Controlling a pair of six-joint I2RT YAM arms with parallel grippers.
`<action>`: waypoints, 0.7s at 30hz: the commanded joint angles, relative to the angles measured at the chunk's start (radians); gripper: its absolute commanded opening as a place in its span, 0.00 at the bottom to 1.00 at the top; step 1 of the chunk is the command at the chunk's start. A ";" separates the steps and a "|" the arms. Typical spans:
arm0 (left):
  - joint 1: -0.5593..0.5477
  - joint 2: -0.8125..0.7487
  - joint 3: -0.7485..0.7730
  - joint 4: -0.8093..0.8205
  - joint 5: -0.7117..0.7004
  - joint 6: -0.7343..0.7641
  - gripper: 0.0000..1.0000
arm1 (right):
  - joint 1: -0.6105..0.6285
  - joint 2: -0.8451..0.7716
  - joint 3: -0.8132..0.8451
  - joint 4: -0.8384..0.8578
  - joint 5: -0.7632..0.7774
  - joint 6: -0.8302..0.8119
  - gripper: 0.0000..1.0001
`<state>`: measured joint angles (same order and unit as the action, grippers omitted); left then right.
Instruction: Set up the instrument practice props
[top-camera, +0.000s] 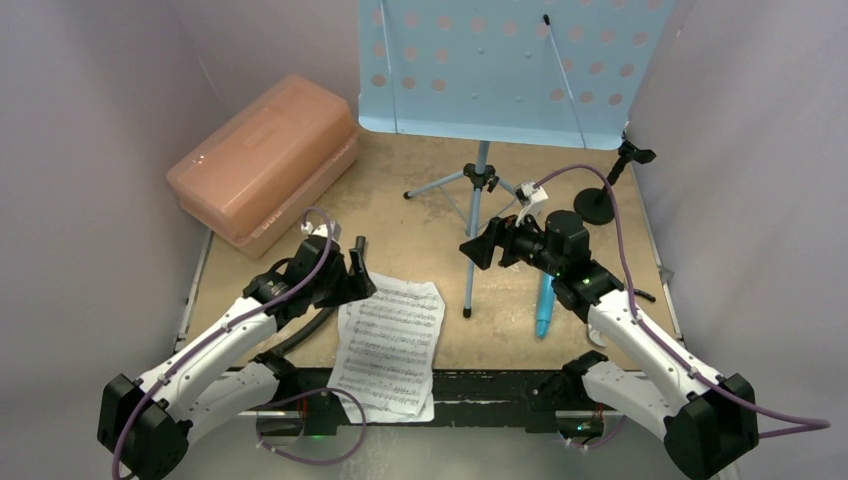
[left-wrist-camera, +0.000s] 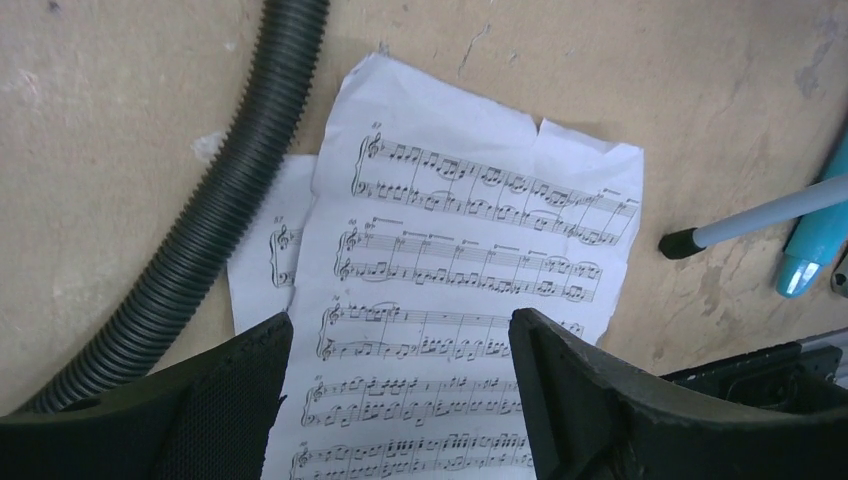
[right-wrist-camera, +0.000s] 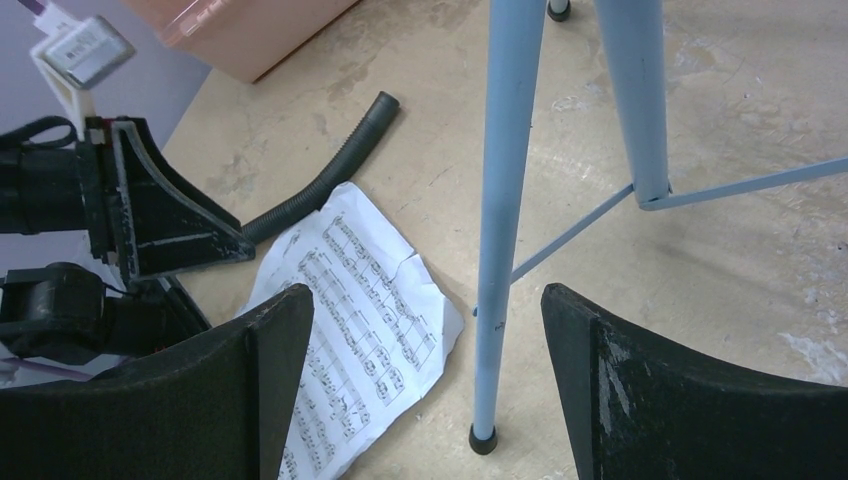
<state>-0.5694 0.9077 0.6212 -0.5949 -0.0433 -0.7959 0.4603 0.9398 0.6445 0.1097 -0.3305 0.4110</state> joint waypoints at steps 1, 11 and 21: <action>0.007 0.019 -0.040 -0.023 0.088 -0.075 0.78 | 0.007 -0.019 -0.004 0.008 0.038 -0.003 0.87; 0.007 0.044 -0.067 -0.190 0.006 -0.188 0.76 | 0.006 -0.021 0.002 -0.017 0.062 -0.020 0.87; 0.007 0.094 -0.158 -0.036 0.122 -0.186 0.72 | 0.006 -0.019 0.003 -0.025 0.079 -0.023 0.88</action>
<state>-0.5694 0.9813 0.4877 -0.7033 0.0307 -0.9642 0.4603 0.9398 0.6437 0.0940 -0.2775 0.4023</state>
